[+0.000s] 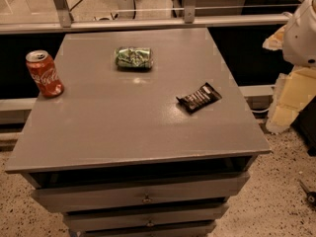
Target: Place green can upright
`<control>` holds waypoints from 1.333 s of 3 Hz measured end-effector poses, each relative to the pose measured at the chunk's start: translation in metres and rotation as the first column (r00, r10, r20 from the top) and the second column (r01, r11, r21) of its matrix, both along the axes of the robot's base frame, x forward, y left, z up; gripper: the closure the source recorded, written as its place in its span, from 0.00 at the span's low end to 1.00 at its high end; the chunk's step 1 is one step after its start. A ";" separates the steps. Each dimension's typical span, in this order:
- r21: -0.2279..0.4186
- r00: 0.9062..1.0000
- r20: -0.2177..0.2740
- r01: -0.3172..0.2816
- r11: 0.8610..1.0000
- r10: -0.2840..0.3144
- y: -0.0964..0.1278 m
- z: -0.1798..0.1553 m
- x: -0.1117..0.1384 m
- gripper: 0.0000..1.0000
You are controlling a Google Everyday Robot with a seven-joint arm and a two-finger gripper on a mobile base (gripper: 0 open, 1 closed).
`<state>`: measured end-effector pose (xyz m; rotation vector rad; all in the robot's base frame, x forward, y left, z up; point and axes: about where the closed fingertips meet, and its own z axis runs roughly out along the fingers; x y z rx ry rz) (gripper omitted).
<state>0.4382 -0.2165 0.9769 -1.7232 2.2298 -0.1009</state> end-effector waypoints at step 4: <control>0.026 0.993 0.080 -0.086 0.996 0.084 0.031 -0.037 0.116 0.00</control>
Offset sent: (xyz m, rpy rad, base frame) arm 0.0292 0.0114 -0.0121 0.0073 -0.0073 0.0461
